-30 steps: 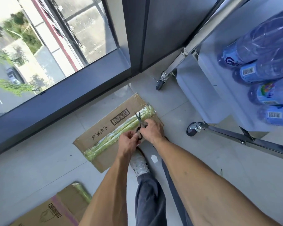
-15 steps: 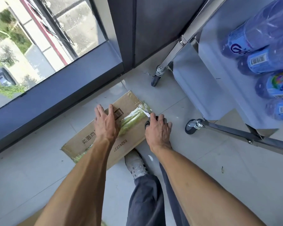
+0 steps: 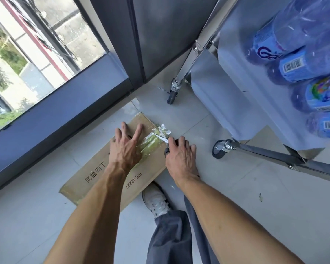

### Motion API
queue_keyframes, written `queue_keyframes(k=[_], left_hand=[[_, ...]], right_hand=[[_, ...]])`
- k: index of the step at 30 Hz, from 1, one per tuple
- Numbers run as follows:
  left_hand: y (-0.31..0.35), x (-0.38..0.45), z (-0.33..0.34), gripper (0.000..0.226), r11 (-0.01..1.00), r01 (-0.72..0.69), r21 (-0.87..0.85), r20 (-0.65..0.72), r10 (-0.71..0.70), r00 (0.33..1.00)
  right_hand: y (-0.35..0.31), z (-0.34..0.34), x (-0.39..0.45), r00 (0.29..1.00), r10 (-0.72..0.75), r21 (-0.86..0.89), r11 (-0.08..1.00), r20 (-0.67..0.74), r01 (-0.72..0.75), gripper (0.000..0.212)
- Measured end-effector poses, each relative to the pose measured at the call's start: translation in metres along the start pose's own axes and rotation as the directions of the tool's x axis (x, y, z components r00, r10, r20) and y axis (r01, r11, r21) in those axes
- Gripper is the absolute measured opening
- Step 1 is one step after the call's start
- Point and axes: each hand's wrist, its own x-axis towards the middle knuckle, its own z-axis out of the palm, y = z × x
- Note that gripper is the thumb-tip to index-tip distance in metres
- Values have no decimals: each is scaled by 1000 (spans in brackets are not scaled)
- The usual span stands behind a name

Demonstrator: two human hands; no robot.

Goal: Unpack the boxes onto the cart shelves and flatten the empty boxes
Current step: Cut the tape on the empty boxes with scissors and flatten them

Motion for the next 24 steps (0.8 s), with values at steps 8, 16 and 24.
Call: queue_keyframes(k=[8, 16, 24], left_hand=[[32, 2, 19, 106, 991, 135, 14, -50, -134, 990], [24, 10, 4, 89, 990, 71, 123, -79, -62, 995], [29, 13, -21, 112, 974, 147, -171, 74, -136, 988]], right_hand=[[12, -3, -3, 998, -59, -116, 992, 1, 58, 32], [16, -1, -12, 998, -50, -90, 995, -30, 47, 34], [6, -14, -29, 1000, 15, -63, 998, -25, -17, 32]])
